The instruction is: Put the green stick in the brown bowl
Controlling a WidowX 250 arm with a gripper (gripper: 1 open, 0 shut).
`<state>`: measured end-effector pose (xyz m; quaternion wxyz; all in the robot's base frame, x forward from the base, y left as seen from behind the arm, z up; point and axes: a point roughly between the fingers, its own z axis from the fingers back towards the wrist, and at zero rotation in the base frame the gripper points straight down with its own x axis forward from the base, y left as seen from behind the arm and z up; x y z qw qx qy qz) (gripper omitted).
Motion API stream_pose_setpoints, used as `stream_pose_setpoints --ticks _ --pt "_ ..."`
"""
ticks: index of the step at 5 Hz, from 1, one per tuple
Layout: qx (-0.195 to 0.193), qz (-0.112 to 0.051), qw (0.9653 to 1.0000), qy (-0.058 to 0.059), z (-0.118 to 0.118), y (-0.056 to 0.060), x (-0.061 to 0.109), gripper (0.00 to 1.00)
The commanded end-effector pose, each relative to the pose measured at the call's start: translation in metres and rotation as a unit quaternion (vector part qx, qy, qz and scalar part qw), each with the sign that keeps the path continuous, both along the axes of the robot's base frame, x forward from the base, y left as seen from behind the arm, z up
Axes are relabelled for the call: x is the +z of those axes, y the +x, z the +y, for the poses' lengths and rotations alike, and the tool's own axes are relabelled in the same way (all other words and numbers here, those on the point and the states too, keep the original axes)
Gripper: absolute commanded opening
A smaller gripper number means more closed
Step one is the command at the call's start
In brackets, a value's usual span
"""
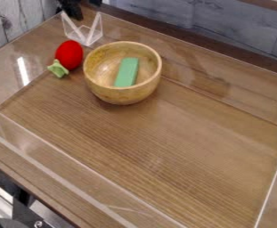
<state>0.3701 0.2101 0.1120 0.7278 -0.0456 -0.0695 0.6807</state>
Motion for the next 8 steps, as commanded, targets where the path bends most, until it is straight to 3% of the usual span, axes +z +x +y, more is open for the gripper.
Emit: stream_pose_setpoints --ticks 1,2,3,4,5,8 --pt "-0.027 -0.044 0.9983 0.027 0.007 0.003 0.033 1.00" --pt "-0.055 -0.044 0.9971 0.028 0.007 0.000 0.027 1.00" --pt "-0.070 -0.045 0.9961 0.030 0.007 -0.001 0.036 1.00" --pt "-0.085 -0.046 0.9948 0.031 0.008 0.001 0.045 0.00" --pt "-0.091 -0.044 0.9943 0.033 0.009 0.001 0.053 1.00" --pt "-0.109 -0.041 0.9924 0.041 0.007 -0.004 0.043 1.00"
